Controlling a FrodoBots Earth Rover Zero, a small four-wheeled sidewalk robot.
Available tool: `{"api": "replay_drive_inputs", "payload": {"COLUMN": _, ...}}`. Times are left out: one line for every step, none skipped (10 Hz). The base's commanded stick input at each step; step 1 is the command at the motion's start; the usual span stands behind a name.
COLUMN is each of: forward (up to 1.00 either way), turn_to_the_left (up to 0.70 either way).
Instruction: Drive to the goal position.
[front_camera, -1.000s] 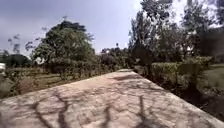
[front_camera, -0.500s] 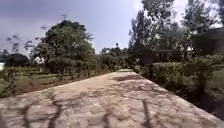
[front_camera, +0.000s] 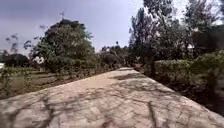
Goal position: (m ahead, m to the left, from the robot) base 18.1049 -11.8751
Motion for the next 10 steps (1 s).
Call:
{"api": "replay_drive_inputs", "payload": {"forward": 0.50, "turn_to_the_left": 0.00}}
{"api": "replay_drive_inputs", "payload": {"forward": 0.50, "turn_to_the_left": 0.00}}
{"api": "replay_drive_inputs", "payload": {"forward": 0.50, "turn_to_the_left": 0.00}}
{"api": "replay_drive_inputs", "payload": {"forward": 0.50, "turn_to_the_left": 0.00}}
{"api": "replay_drive_inputs", "payload": {"forward": 0.50, "turn_to_the_left": 0.00}}
{"api": "replay_drive_inputs", "payload": {"forward": 0.50, "turn_to_the_left": 0.00}}
{"api": "replay_drive_inputs", "payload": {"forward": 0.50, "turn_to_the_left": 0.00}}
{"api": "replay_drive_inputs", "payload": {"forward": 0.50, "turn_to_the_left": 0.00}}
{"api": "replay_drive_inputs", "payload": {"forward": 0.50, "turn_to_the_left": 0.00}}
{"api": "replay_drive_inputs", "payload": {"forward": 0.50, "turn_to_the_left": 0.00}}
